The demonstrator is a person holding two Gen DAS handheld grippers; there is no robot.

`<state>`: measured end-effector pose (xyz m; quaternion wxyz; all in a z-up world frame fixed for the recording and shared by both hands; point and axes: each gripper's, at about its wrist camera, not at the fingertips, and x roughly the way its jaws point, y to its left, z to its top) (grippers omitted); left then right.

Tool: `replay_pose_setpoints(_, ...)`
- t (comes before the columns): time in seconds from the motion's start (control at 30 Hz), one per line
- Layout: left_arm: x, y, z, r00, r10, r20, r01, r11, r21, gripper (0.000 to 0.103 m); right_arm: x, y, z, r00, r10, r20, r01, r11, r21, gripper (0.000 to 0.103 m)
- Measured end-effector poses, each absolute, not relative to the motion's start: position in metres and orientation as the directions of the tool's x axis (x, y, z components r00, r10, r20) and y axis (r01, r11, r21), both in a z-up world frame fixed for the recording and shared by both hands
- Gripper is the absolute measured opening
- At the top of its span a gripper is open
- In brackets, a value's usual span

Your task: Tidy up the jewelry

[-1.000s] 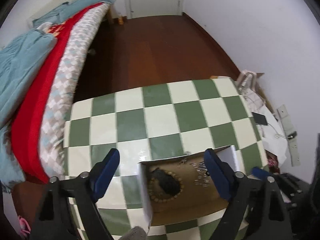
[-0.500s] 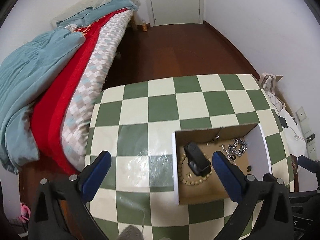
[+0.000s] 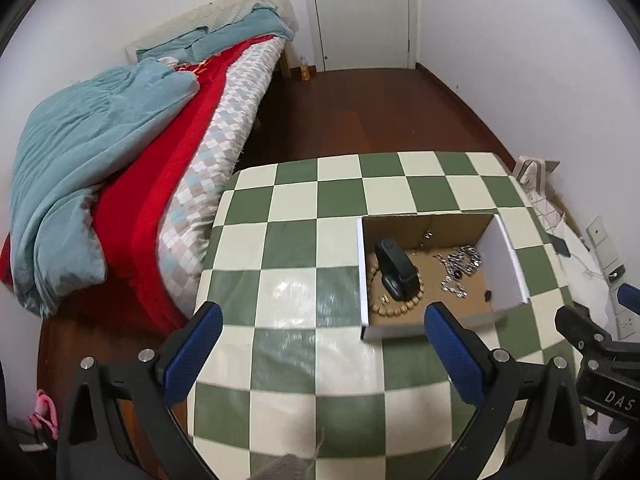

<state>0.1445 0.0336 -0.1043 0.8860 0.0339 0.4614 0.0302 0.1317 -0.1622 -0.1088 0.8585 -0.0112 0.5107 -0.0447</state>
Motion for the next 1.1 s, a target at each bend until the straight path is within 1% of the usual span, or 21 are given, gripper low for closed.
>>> replay_pose_setpoints(0.1,0.126,0.033,-0.092,0.591,0.071,-0.804,-0.023,0.997,0.071,0.103,0.113,-0.161,-0.092,0.507,-0.092,-0.857,0.064,0.996,-0.069,0.103)
replay_pose_setpoints(0.4,0.066,0.033,-0.033,0.678,0.051,-0.733,-0.025,0.999,0.046,0.103,0.051,-0.16,-0.027,0.62,-0.089,-0.78,0.063,0.996,-0.064,0.103)
replay_pose_setpoints(0.73,0.016,0.038,0.024,0.742,0.027,-0.67,-0.031,1.0,0.006,0.103,-0.014,-0.161,0.031,0.695,-0.086,-0.713,0.076,0.996,-0.047,0.103)
replay_pose_setpoints(0.97,-0.013,0.037,0.042,0.755,-0.001,-0.656,-0.014,1.0,-0.018,0.103,-0.053,-0.156,0.066,0.736,-0.079,-0.672,0.062,0.997,-0.049,0.103)
replay_pose_setpoints(1.1,-0.025,0.039,0.049,0.759,-0.013,-0.65,-0.013,0.999,-0.034,0.103,-0.068,-0.154,0.078,0.744,-0.082,-0.663,0.059,0.997,-0.057,0.103)
